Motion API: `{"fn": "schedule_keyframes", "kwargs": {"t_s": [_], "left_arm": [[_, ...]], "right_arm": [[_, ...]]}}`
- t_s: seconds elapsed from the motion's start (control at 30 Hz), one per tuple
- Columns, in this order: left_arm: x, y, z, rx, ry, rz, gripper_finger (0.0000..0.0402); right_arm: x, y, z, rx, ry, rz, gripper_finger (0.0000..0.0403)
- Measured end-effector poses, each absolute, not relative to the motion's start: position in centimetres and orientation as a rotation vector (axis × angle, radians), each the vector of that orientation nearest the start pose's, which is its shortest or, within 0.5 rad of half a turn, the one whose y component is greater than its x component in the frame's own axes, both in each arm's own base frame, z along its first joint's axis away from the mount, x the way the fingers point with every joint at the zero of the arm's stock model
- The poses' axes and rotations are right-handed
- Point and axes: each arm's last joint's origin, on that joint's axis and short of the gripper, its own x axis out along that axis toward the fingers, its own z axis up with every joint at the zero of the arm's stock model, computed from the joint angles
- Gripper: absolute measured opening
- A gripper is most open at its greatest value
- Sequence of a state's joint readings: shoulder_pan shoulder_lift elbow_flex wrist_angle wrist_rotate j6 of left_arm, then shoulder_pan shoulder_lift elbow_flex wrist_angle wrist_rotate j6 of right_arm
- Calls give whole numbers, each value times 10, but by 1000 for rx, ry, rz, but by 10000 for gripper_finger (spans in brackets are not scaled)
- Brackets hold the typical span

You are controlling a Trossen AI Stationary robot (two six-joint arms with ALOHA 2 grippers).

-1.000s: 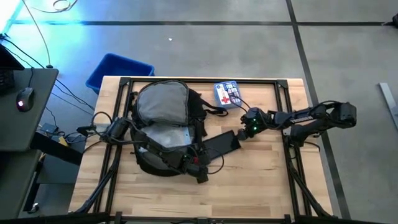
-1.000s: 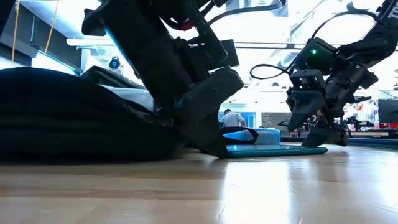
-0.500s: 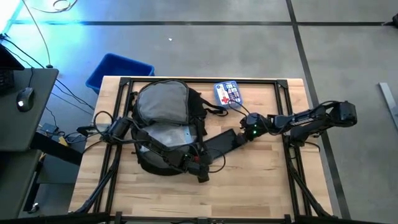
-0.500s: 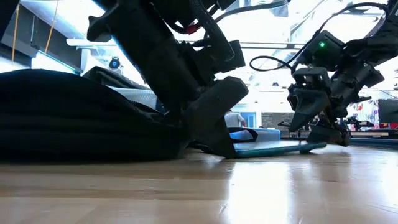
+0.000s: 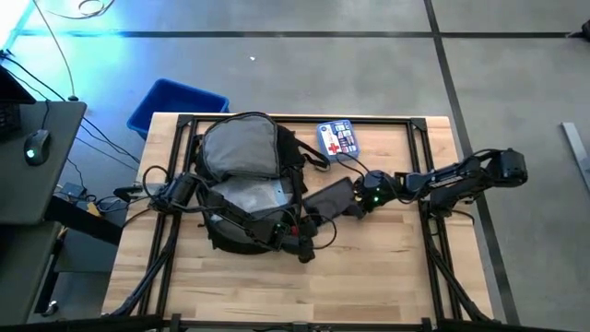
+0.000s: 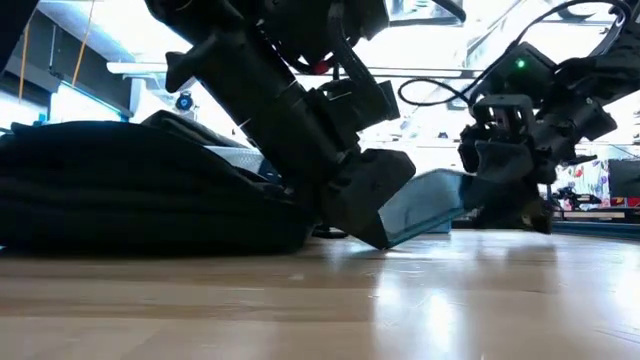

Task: Unpack backpack
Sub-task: Put the blue cellphone into the white backpack

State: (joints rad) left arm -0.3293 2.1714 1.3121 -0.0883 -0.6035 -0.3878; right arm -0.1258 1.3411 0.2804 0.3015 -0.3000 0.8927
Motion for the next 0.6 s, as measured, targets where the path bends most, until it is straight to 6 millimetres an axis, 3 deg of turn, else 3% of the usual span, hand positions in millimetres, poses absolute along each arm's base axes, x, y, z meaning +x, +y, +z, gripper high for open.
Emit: {"fn": "schedule_keyframes", "kwargs": {"t_s": [0.13,0.3,0.47,0.6], "left_arm": [[407,-135,104,63,766,376,0],[399,-162,130,93,726,314,0],[378,-191,189,119,606,300,0],[346,-217,242,185,463,292,0]], "right_arm": [[204,-18,115,974,711,-193,25],[204,-13,123,937,653,-186,12],[200,-2,138,896,577,-177,4],[202,14,166,839,453,-81,2]]}}
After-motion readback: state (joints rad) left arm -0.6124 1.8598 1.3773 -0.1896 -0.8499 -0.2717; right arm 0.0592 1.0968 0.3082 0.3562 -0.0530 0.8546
